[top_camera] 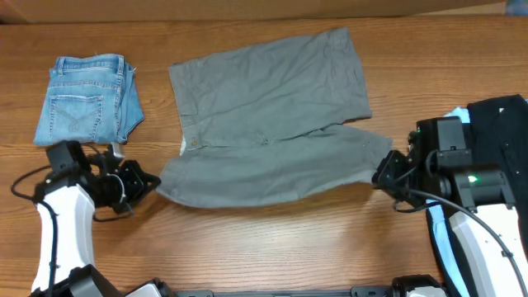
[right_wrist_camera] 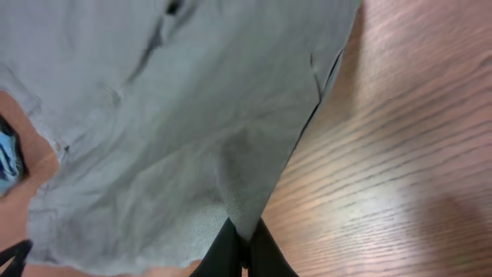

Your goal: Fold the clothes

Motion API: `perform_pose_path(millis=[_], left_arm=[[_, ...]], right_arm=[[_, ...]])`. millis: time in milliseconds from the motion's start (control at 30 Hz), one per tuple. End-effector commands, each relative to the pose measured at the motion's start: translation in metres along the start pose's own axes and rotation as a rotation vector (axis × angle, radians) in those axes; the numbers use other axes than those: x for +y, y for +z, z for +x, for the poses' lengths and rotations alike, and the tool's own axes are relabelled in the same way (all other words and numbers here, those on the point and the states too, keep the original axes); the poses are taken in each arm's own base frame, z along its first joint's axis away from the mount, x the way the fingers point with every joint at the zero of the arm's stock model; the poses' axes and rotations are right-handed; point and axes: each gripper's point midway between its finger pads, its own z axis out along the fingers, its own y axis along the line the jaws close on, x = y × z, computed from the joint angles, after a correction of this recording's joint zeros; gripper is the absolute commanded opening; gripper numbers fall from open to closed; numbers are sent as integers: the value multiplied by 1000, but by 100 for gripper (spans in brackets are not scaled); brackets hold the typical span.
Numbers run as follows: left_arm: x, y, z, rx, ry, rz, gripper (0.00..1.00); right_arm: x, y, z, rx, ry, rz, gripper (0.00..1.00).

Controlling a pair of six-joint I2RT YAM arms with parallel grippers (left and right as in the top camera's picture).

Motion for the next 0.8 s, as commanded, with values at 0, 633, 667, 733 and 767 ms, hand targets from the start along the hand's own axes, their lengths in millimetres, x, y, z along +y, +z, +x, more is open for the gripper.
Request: perform_pose_path(millis=[0,633,667,733,767], left_arm=[[-19,-21,-19,-46,115,8,4],[-64,-172,-28,-321,290,-304,4],[-66,-177,-26,-338,293,-311,4],[-66,-186,-21,-375,293,-329,4],[-67,-189,-20,-386,294,-334,4]], right_arm=[[8,-24,-18,-97,-27,9,4],[35,-142,-29,-294,-53,-38,4],[36,-146,-29,-301,-55,-43,4],[38,-156,-28,-316,-57,-56,4],[40,-159,-28,-322,-59,-64,4]])
